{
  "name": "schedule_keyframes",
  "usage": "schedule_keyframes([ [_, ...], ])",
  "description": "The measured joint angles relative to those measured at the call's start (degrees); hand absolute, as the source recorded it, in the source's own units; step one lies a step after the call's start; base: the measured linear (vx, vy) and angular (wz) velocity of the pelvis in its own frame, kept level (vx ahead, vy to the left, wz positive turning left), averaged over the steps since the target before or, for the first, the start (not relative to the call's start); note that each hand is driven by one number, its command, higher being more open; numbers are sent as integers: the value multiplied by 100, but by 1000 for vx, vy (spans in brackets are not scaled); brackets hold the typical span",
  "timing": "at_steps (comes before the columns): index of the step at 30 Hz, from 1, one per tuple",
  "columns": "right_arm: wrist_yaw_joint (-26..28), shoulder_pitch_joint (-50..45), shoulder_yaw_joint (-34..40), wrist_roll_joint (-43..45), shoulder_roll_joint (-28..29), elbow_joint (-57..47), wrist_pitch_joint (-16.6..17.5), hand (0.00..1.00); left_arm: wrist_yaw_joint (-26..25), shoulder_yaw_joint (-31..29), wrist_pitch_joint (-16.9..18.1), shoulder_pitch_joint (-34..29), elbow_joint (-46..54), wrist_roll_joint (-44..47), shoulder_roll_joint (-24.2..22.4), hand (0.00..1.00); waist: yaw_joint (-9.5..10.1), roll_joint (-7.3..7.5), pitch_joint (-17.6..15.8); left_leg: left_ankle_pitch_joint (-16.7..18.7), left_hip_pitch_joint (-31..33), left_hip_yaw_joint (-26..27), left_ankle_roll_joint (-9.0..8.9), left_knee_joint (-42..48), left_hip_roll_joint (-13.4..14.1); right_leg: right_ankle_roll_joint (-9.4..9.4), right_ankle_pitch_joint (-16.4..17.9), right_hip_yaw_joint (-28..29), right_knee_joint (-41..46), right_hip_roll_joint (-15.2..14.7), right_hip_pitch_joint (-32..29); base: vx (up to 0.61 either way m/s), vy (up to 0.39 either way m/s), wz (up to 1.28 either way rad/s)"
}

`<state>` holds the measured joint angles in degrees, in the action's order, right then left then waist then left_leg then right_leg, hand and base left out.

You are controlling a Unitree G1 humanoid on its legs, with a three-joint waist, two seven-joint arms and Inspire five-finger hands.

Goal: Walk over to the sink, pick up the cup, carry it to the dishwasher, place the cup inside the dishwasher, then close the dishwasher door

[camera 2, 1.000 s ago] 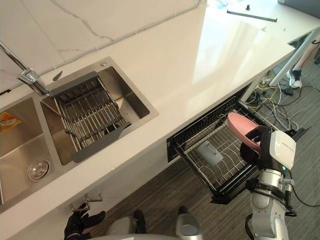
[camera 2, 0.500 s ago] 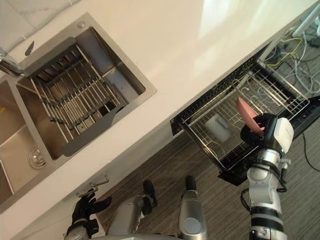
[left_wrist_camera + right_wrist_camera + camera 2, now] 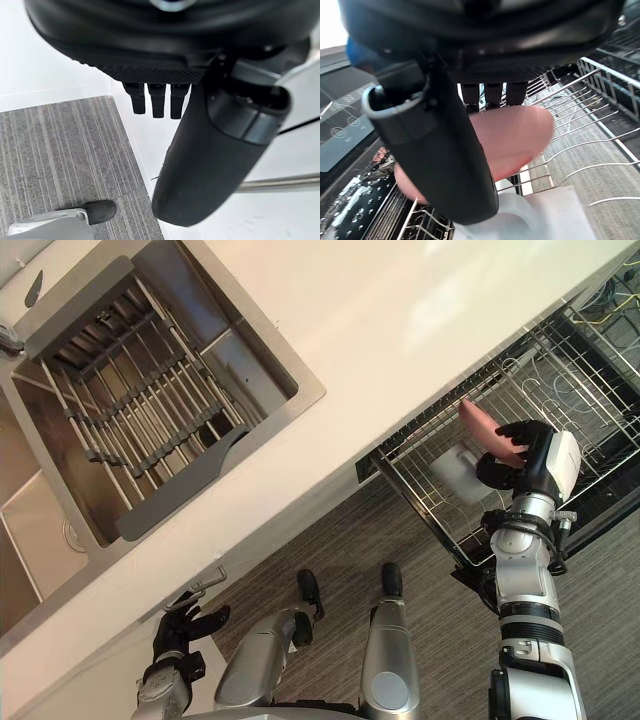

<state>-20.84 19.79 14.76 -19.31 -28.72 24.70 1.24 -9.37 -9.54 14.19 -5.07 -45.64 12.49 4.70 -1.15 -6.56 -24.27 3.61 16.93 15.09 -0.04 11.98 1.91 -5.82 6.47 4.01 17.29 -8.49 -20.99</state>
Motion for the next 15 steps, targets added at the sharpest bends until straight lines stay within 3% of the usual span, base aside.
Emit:
schedule_keyframes([
  [8,-169,-134,29,-41,17,-369,-8,90,-28,0,2,24,34,-2,0,90,27,3,-2,-38,18,-16,8,-2,-7,-6,-63,-3,-39,-2,5,-21,1,1],
  [15,-389,-963,657,-60,498,-1754,-11,90,-67,-13,-9,60,97,-15,-3,90,20,78,-49,-57,-60,-89,14,5,17,-3,-114,-100,-162,24,184,-11,-4,4],
])
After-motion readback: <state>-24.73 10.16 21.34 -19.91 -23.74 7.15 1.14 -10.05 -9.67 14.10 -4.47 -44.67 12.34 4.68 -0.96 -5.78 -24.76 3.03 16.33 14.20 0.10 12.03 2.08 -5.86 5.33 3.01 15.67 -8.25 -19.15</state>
